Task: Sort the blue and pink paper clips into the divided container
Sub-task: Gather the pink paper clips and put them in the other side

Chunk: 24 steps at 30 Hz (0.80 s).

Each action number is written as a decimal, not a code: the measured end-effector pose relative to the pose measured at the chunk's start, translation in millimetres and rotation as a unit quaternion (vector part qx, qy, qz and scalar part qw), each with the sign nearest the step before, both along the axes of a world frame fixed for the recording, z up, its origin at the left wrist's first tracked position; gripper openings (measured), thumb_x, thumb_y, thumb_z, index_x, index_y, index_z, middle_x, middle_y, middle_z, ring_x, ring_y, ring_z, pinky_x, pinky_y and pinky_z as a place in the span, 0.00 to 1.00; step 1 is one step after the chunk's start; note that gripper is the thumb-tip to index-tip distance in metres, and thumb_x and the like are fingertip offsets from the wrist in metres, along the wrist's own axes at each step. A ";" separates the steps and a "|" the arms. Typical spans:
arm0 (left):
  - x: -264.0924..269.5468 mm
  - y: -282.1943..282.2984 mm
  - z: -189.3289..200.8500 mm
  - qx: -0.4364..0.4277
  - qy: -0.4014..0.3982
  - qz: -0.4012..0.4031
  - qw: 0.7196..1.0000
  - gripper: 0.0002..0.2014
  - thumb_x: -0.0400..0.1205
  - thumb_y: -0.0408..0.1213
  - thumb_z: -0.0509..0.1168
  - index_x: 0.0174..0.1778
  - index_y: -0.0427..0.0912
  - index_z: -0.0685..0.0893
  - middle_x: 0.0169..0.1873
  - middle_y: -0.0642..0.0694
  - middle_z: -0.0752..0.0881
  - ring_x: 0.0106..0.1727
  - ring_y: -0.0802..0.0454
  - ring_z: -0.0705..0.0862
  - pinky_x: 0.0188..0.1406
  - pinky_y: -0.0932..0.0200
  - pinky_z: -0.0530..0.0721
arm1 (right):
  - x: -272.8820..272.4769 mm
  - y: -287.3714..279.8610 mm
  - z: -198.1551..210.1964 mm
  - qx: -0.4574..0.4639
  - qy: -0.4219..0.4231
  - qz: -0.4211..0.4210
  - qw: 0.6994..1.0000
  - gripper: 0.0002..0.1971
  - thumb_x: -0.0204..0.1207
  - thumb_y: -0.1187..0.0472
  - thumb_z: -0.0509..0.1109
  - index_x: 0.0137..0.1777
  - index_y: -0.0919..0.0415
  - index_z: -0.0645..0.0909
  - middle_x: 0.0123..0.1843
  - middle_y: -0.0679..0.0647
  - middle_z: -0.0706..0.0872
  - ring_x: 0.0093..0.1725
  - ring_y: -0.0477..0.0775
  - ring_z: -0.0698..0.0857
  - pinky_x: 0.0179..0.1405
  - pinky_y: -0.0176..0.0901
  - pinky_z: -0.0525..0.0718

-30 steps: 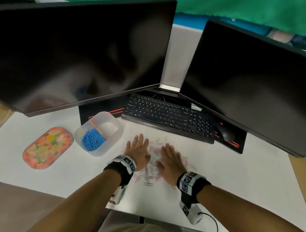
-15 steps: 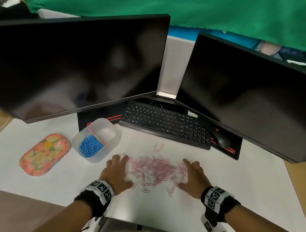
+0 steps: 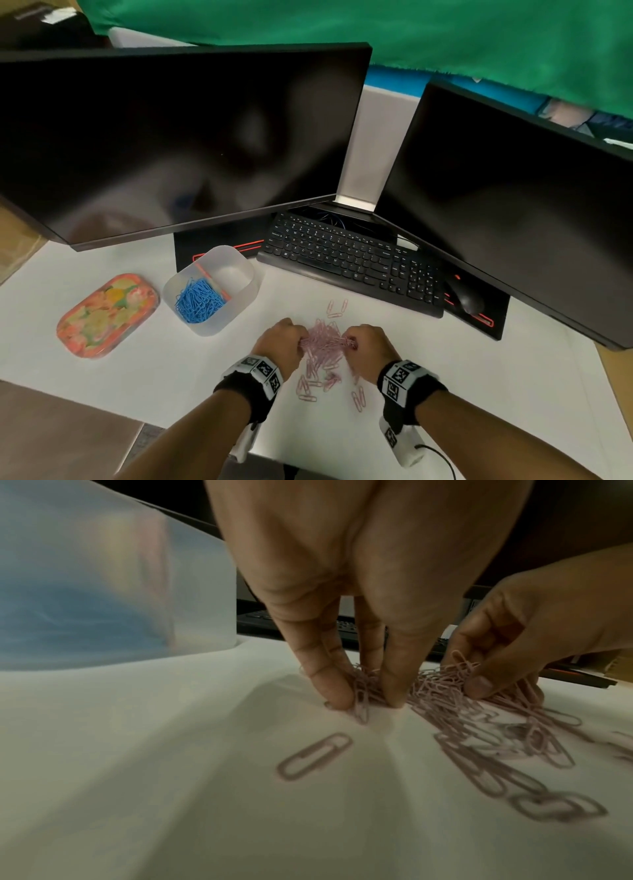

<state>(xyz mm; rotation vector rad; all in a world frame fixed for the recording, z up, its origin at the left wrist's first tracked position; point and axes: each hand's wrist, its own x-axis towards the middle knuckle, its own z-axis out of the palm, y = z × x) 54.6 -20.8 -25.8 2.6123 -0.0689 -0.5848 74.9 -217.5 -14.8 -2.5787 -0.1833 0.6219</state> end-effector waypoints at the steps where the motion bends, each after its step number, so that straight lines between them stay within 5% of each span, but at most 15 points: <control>1: 0.6 0.8 0.1 0.003 -0.007 -0.004 1.000 0.17 0.81 0.37 0.62 0.65 0.50 0.82 0.57 0.45 0.81 0.56 0.45 0.83 0.57 0.56 0.81 | 0.1 -0.3 1.4 0.005 0.002 -0.006 1.000 0.07 0.74 0.68 0.66 0.42 0.61 0.86 0.39 0.55 0.87 0.39 0.52 0.82 0.36 0.37 0.78; 7: 1.7 6.3 3.3 -0.003 -0.030 0.004 1.000 0.15 0.82 0.34 0.60 0.60 0.47 0.87 0.55 0.45 0.87 0.55 0.46 0.85 0.54 0.58 0.82 | 0.2 -4.2 6.8 0.038 0.009 -0.045 0.998 0.12 0.71 0.71 0.66 0.29 0.60 0.83 0.28 0.53 0.83 0.32 0.50 0.80 0.27 0.30 0.72; 10: 1.5 9.9 5.5 -0.025 -0.026 0.023 0.999 0.15 0.82 0.33 0.60 0.59 0.48 0.88 0.55 0.47 0.89 0.55 0.49 0.86 0.55 0.62 0.82 | 0.4 -6.0 11.8 0.065 0.007 -0.061 0.996 0.09 0.71 0.71 0.67 0.37 0.65 0.88 0.34 0.57 0.88 0.37 0.54 0.84 0.32 0.36 0.80; 13: -0.4 12.6 7.0 -0.055 -0.027 0.047 0.997 0.13 0.81 0.33 0.63 0.56 0.46 0.89 0.54 0.48 0.90 0.53 0.51 0.87 0.57 0.63 0.82 | 0.5 -7.8 17.8 0.082 0.016 -0.083 0.993 0.11 0.73 0.71 0.68 0.48 0.61 0.90 0.43 0.53 0.91 0.44 0.50 0.87 0.39 0.27 0.81; 20: -3.7 24.8 39.7 -0.145 -0.075 0.111 0.980 0.09 0.77 0.33 0.70 0.50 0.47 0.92 0.46 0.49 0.91 0.44 0.55 0.87 0.50 0.66 0.83 | 7.0 -7.4 27.0 0.106 0.023 -0.100 0.989 0.10 0.73 0.68 0.72 0.51 0.58 0.89 0.40 0.49 0.90 0.38 0.45 0.88 0.41 0.34 0.88; 24: 0.8 44.4 74.3 -0.167 -0.132 0.116 0.970 0.09 0.77 0.34 0.70 0.48 0.50 0.92 0.44 0.55 0.90 0.40 0.62 0.84 0.43 0.73 0.80 | 12.4 6.6 39.5 0.114 0.011 -0.088 0.990 0.07 0.73 0.65 0.74 0.50 0.57 0.90 0.39 0.45 0.89 0.39 0.40 0.86 0.36 0.25 0.80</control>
